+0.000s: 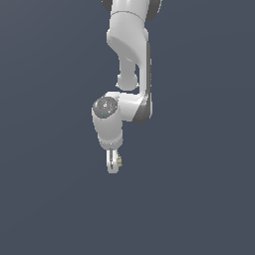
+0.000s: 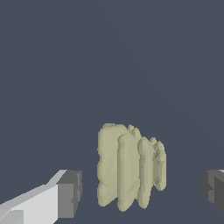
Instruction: Pick up the object and move it to a goal position.
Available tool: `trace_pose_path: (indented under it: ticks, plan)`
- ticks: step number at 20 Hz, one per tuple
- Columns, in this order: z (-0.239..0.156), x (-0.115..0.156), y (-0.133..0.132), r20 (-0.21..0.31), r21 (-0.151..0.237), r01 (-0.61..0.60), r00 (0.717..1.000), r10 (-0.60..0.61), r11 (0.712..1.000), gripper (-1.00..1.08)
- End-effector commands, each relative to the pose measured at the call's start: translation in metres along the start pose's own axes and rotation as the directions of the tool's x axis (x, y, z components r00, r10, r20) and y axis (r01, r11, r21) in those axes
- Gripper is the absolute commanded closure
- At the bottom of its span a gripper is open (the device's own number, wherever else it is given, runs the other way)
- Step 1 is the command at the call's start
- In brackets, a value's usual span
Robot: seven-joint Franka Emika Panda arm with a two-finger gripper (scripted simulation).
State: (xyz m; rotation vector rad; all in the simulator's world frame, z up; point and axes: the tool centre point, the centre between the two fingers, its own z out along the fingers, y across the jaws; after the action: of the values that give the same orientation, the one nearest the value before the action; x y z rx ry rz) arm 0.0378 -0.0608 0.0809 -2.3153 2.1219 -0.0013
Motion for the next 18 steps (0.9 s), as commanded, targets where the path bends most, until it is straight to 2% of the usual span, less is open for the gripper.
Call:
trace_pose_path:
  ticks: [1,5,10,11,18]
  plan:
    - [0.013,0.000,0.001,0.000,-0.001,-0.002,1.000,0.002,1.000,-0.92]
    - [0.032,0.000,0.001,0.000,-0.001,-0.004,1.000,0.004,1.000,-0.92]
    - [0.038,0.000,0.000,0.000,-0.001,-0.004,1.000,0.004,1.000,-0.92]
    - [0.038,0.000,0.000,0.000,-0.001,-0.004,1.000,0.004,1.000,1.08]
    - [0.038,0.000,0.000,0.000,-0.001,-0.004,1.000,0.004,1.000,1.08]
